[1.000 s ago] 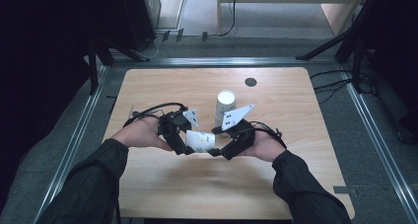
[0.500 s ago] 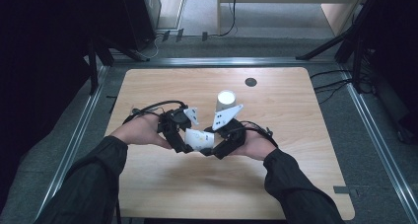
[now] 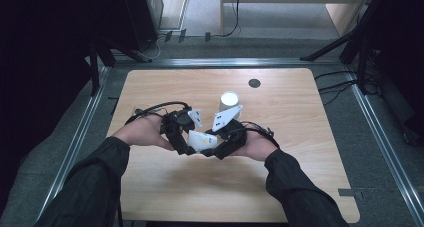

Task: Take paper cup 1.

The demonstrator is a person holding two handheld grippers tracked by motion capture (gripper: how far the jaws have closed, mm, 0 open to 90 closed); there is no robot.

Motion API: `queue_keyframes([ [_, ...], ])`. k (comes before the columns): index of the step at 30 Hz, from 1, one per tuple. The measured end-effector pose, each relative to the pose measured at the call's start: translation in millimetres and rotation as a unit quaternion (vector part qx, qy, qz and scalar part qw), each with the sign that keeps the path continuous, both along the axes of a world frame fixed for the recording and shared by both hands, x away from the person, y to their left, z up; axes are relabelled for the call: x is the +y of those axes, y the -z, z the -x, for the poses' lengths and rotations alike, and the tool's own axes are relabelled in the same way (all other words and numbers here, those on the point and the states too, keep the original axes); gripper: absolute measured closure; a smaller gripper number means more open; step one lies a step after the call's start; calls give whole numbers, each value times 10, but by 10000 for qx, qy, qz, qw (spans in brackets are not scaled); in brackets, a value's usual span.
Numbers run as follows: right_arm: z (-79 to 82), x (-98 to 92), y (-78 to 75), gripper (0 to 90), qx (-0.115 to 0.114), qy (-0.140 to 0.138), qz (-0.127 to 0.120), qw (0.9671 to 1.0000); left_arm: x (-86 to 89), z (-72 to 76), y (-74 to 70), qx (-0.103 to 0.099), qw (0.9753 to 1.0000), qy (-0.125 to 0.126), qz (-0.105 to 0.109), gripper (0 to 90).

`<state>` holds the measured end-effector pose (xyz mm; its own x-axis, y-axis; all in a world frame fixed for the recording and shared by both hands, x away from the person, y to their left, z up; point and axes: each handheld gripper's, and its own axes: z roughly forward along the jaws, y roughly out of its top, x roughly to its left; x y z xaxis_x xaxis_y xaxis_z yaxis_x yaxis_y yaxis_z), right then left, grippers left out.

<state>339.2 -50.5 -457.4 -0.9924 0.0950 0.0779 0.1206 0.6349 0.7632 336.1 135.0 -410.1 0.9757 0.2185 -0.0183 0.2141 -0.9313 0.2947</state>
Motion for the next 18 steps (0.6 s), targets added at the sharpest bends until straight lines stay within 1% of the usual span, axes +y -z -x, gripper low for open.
queue_keyframes([
  [7, -9, 13, 19, 310, 21, 24, 35, 10000, 3, -5, -35, -27, 9999, -4, 102, 242],
  [10, -9, 21, 29, 319, 48, -1, 60, 10000, 2, -3, -42, -45, 10000, 22, 80, 242],
  [18, -11, 17, 30, 330, 47, -14, 50, 10000, 15, -11, -50, -40, 9999, 47, 153, 242],
])
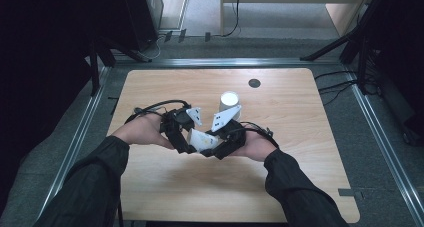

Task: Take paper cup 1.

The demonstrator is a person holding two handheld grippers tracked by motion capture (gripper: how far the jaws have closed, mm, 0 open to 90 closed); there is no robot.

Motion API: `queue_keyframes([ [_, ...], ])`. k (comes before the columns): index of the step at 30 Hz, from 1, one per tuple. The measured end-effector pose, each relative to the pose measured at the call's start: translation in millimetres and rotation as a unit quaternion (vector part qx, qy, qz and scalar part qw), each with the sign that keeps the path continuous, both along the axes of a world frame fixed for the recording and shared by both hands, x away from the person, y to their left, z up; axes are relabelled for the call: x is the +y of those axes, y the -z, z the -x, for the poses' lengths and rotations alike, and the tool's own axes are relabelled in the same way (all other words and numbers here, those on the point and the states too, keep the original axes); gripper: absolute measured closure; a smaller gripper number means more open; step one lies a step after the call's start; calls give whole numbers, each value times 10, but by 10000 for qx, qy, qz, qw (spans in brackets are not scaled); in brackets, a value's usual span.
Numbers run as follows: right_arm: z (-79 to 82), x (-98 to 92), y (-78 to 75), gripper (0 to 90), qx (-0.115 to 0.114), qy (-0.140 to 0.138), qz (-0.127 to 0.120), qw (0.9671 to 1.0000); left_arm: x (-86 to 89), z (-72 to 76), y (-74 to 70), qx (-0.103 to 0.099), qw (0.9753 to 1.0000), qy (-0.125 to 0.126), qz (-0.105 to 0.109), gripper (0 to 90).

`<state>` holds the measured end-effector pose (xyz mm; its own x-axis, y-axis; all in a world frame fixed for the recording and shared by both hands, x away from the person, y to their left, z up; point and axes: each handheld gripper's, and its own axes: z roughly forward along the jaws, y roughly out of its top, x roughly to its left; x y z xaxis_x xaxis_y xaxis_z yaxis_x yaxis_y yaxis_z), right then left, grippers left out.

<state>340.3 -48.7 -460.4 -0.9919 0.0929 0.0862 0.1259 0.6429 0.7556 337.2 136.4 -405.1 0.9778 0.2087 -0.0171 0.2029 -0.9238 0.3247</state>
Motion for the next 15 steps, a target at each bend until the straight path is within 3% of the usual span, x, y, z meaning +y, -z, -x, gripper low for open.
queue_keyframes([
  [7, -1, -17, -7, 335, -2, -19, -87, 10000, 25, -3, -4, -43, 9999, 33, 133, 222],
  [15, -28, -119, -64, 338, -15, 106, -245, 9996, 109, -6, -26, -73, 9988, -131, 471, 165],
])
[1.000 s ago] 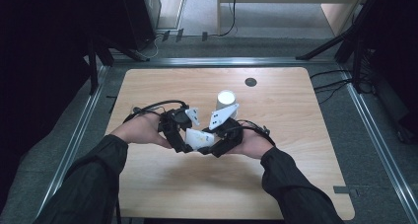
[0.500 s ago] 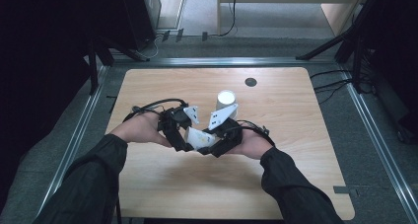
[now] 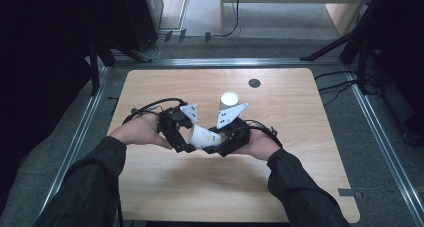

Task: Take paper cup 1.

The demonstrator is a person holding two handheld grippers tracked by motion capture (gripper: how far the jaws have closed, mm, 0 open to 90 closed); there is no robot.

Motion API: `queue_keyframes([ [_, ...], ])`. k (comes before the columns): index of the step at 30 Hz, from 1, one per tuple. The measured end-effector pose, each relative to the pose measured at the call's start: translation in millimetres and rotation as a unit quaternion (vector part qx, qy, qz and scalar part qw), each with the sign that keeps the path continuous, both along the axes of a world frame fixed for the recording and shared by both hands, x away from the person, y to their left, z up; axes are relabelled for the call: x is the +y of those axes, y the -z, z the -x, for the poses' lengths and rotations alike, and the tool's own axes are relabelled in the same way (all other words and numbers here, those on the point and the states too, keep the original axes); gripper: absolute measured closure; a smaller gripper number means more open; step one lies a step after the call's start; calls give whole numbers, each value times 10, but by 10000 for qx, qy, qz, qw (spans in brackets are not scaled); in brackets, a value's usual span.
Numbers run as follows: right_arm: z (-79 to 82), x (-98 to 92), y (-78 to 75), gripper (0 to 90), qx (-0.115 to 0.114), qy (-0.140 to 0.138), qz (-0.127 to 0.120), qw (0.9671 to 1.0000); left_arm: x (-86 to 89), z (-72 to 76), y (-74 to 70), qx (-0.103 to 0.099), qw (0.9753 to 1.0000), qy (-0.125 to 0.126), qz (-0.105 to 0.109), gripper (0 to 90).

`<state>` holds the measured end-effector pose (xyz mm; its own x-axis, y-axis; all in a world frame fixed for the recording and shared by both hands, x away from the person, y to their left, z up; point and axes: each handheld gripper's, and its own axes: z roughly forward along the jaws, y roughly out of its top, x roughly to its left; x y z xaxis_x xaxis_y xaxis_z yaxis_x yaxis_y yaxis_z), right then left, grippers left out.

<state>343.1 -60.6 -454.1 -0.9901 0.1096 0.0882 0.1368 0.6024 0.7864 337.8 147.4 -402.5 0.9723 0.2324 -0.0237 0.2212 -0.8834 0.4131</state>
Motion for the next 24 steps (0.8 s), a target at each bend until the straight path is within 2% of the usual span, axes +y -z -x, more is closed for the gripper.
queue_keyframes([
  [3, -5, -66, -21, 338, 12, 47, -85, 10000, 63, -2, -19, -47, 9996, -130, 257, 157],
  [6, 2, -133, -31, 338, -31, 105, -126, 9999, 141, -2, -35, -76, 9978, -289, 593, 152],
  [7, 8, -152, -31, 339, -16, 126, -125, 9998, 180, 4, -38, -135, 9965, -324, 755, 147],
  [9, 9, -224, -31, 340, -8, 173, -230, 9996, 240, 7, -40, -108, 9941, -416, 1001, 143],
  [11, 9, -294, -31, 340, 30, 264, -362, 9990, 285, 14, -34, -106, 9924, -461, 1134, 143],
  [13, 1, -351, -31, 342, 72, 313, -483, 9983, 326, 34, -12, -33, 9893, -482, 1378, 144],
  [17, 9, -437, -39, 343, 35, 431, -689, 9967, 348, 72, 41, -39, 9849, -552, 1641, 144],
  [20, 17, -483, -48, 343, 65, 486, -913, 9946, 363, 86, 70, -26, 9799, -645, 1888, 143],
  [21, 23, -497, -50, 343, 71, 493, -976, 9940, 370, 94, 79, -3, 9769, -687, 2022, 144],
  [24, 44, -527, -53, 344, 133, 514, -1228, 9910, 383, 104, 98, 37, 9711, -763, 2259, 144],
])
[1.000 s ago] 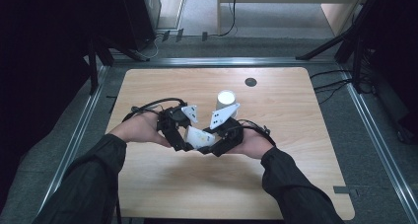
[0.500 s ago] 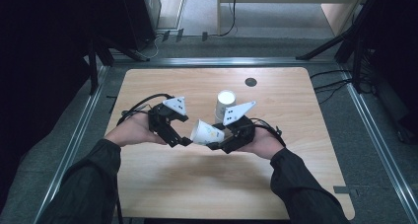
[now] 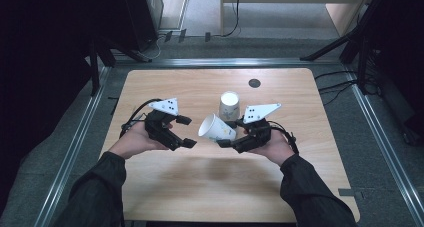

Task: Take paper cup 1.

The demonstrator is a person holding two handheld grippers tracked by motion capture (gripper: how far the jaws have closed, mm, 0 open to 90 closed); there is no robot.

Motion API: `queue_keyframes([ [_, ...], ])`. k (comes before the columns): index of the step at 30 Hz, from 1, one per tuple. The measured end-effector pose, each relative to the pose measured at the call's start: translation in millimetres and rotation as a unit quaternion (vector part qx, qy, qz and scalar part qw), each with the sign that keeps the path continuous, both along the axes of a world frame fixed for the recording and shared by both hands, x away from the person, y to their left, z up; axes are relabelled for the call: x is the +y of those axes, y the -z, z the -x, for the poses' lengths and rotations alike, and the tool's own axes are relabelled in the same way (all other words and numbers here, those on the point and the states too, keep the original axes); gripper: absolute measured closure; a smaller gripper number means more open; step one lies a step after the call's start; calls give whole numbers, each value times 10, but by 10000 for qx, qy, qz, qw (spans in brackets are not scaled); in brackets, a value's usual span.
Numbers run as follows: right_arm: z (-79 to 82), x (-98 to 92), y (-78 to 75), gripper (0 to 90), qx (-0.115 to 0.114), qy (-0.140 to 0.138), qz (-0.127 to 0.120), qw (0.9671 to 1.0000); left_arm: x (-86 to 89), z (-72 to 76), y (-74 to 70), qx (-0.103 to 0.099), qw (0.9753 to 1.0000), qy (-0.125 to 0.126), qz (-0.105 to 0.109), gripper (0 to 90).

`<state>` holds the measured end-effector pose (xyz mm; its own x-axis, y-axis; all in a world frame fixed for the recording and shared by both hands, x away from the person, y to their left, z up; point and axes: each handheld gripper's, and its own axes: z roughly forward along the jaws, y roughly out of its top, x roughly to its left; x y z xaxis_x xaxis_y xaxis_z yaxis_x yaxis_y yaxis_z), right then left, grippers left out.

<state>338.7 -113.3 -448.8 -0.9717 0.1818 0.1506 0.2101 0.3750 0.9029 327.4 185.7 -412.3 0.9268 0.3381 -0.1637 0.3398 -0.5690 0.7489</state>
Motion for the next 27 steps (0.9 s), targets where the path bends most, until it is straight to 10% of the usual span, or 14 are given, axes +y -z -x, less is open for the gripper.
queue_keyframes([
  [17, 42, -113, 66, 345, 56, 32, -1193, 9928, -62, 61, 127, 31, 9947, -152, 1014, 145],
  [27, 54, -61, 158, 345, 47, -73, -1066, 9943, -71, 19, 145, 210, 9890, -133, 1456, 143],
])
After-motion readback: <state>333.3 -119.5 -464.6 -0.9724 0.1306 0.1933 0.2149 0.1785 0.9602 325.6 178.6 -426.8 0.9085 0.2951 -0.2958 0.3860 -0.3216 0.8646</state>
